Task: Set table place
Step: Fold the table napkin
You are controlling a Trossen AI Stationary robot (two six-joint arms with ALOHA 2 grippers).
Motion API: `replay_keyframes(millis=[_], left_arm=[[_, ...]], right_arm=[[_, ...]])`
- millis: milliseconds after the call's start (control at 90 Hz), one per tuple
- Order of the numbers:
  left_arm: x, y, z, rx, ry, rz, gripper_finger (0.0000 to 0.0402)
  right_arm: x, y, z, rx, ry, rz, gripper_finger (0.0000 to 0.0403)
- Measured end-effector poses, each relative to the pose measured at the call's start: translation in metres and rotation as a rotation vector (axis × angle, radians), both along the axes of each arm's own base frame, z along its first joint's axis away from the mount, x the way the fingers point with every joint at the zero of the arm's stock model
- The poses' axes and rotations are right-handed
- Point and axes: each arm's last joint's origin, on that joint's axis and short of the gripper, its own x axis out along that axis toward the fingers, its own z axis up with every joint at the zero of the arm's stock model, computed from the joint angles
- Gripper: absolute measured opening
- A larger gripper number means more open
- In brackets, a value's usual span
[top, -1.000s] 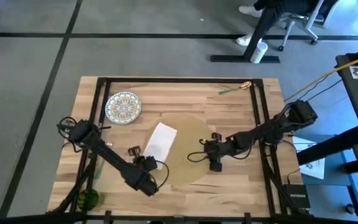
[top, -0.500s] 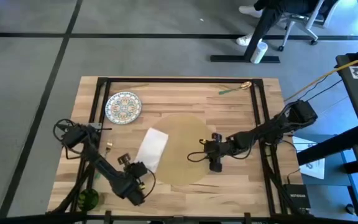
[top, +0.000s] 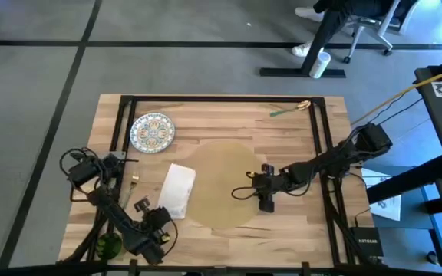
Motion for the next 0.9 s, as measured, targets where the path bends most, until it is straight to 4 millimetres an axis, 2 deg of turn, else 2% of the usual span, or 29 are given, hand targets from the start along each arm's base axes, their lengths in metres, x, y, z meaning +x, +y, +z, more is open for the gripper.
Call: replay_keyframes(millis=[167,311,678,900], left_arm=[[-0.009,-0.006,0.000,-0.015,-0.023,0.026,0.0000],[-0.008,-0.007,0.001,-0.030,-0.030,0.065,0.0000],[0.009,-0.003,0.013,-0.068,-0.001,0.068,0.0001],[0.022,-0.002,0.020,-0.135,-0.042,-0.012,0.0039]], right_arm=[[0.000,0.000,0.000,0.002,0.001,0.001,0.0154],[0.000,0.000,0.000,0.002,0.000,0.001,0.0154],[0.000,0.000,0.000,0.003,-0.002,0.001,0.0154],[0.000,0.000,0.000,0.003,-0.005,0.000,0.0154]])
